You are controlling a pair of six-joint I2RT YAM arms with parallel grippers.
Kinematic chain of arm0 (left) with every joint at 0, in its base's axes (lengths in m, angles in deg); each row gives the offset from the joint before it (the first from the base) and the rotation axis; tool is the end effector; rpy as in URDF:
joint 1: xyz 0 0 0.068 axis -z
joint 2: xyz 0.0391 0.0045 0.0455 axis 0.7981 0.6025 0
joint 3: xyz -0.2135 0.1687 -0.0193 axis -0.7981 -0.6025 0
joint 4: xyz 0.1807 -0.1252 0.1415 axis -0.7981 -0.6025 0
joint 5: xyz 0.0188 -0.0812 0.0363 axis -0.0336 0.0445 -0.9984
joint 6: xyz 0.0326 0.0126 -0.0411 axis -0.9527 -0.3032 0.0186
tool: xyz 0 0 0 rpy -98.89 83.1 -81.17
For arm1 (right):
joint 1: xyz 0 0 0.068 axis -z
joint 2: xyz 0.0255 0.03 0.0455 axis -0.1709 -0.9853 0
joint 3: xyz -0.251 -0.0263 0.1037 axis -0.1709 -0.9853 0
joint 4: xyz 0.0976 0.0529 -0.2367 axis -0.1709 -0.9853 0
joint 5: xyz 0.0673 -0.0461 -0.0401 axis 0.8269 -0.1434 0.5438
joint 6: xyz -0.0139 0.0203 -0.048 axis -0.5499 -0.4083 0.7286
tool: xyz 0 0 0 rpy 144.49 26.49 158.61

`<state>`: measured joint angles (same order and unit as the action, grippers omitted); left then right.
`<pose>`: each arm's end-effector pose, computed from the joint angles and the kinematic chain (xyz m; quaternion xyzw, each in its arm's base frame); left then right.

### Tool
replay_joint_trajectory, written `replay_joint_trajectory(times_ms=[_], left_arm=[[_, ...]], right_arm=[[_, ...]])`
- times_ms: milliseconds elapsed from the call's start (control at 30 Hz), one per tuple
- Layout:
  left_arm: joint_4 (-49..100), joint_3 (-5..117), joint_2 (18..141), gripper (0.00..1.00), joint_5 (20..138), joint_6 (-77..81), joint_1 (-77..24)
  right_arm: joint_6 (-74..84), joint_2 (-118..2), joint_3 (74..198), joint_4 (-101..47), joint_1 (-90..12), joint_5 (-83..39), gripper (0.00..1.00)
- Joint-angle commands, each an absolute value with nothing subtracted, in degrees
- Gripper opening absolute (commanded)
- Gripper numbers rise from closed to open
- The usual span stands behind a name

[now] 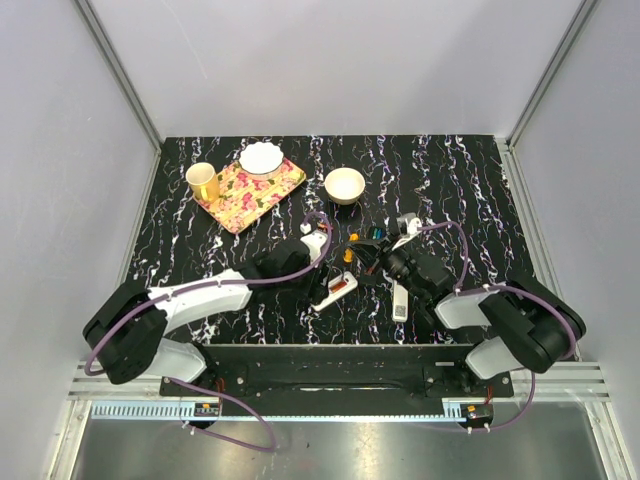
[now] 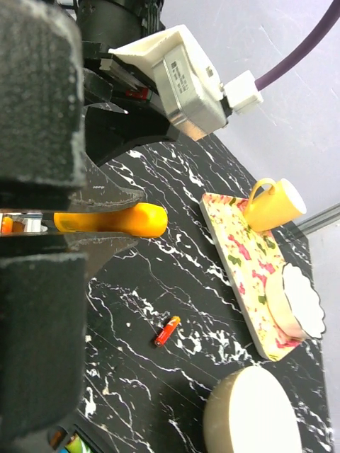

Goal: Unload the batteries from the remote control

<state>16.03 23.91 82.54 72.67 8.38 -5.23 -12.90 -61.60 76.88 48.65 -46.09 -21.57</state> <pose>0.1824 -0.2025 0.1888 0.2425 0.8941 -0.2189 0.3064 0.1992 0.1522 0.1841 -0.1191 0.6531 0.4199 0.6188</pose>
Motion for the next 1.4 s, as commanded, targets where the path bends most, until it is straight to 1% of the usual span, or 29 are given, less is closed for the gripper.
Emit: replay_joint_trajectory(times_ms=[0,167,300,467,600,700,800,833,900,933,967,1000,1133,1233,1367], left_arm=[[18.91,24.00,82.50,0.69,75.15,6.78,-5.40],[17.59,26.81,88.03,0.69,76.37,7.48,-5.49],[20.21,25.41,89.54,0.70,79.36,8.88,-5.49],[23.30,21.72,89.46,0.69,85.77,11.87,-5.05],[32.42,20.22,88.40,0.68,90.60,16.00,-1.37],[37.70,21.71,90.32,0.68,89.83,18.64,2.76],[41.49,25.92,96.29,0.68,90.09,20.05,3.03],[41.41,27.76,99.70,0.68,90.00,19.96,3.03],[41.58,31.28,102.10,0.67,90.26,19.35,3.03],[41.49,31.90,102.63,0.67,89.92,19.09,3.03],[41.58,32.08,102.20,0.68,89.57,18.13,3.03],[41.23,32.09,101.41,0.68,88.78,17.42,3.03],[35.97,31.12,93.09,0.70,84.65,10.85,2.77],[32.19,29.81,88.68,0.71,82.27,8.63,0.41],[26.83,29.10,88.31,0.70,82.79,8.01,-5.83]], right_arm=[[-6.46,-58.08,76.08,53.05,-46.40,-23.60,0.00],[-5.66,-55.10,75.37,50.85,-46.40,-24.22,0.00],[-5.57,-52.64,74.50,49.26,-46.40,-24.83,0.00],[-5.14,-48.24,73.44,45.58,-46.40,-26.15,0.00],[-4.43,-44.64,72.56,43.29,-46.40,-27.64,0.00],[-4.08,-40.42,71.86,40.39,-46.40,-29.40,0.00],[-3.47,-33.84,71.24,35.04,-46.32,-31.86,0.00],[-3.03,-29.56,71.50,32.84,-46.40,-32.39,0.00],[-2.50,-24.97,72.20,25.64,-46.32,-34.06,0.00],[-1.54,-20.77,72.47,23.18,-46.40,-34.50,0.00],[-0.92,-18.90,72.73,18.89,-46.40,-35.46,0.00],[-0.39,-15.75,73.09,17.02,-46.40,-35.90,0.00],[1.46,-11.33,73.18,11.65,-46.31,-37.05,0.00],[0.59,-11.49,72.83,11.11,-46.31,-36.44,0.00],[-1.26,-14.30,72.39,14.27,-46.32,-34.77,0.00]])
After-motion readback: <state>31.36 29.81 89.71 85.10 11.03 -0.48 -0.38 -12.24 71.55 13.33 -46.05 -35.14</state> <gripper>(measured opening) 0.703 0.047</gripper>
